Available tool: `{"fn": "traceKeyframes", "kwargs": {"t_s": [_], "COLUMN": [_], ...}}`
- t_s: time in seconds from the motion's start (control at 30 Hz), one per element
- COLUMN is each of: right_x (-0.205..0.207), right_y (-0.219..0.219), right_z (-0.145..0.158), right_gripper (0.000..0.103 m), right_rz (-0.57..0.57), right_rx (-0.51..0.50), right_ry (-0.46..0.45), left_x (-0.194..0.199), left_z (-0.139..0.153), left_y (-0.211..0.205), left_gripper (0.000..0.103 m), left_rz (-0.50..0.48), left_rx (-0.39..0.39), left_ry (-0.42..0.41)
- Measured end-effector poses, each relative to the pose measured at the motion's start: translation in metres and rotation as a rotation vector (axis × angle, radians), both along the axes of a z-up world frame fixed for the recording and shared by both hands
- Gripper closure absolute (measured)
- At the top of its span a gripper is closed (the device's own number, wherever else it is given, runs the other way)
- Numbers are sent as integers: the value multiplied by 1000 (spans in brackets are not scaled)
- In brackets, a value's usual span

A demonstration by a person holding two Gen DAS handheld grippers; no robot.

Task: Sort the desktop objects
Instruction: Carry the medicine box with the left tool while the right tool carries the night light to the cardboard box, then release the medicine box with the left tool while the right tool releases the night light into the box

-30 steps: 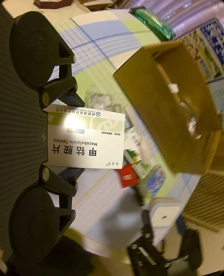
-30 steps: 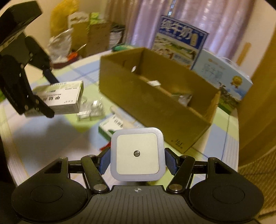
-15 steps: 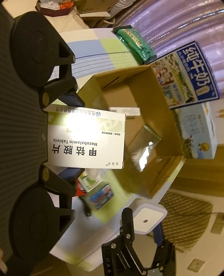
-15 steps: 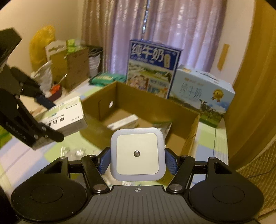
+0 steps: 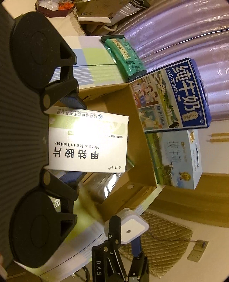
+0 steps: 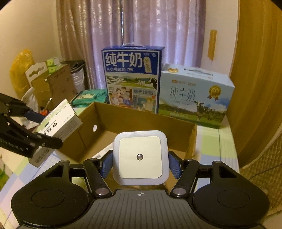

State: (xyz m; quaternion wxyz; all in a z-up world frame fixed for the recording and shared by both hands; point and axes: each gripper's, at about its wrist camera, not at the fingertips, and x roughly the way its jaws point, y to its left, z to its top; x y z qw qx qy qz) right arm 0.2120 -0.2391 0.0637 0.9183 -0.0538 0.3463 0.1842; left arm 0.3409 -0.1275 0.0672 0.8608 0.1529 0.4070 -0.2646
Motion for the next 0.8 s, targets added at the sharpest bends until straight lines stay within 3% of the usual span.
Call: {"fn": "traceKeyframes", "kwargs": {"t_s": [0.43, 0.8], "right_x": [54, 71], "right_y": [17, 23], "right_z": [-46, -74], "right_gripper": [41, 41], "right_rz": [-34, -38], "right_rx": [20, 16], "right_ry": [73, 106], "left_x": [65, 83], "left_z": [-34, -73], "left_y": [-11, -6], "left_gripper": [35, 33], "left_rz": [27, 65], "left_rx": [-28, -32], "left_ry": [25, 62]}}
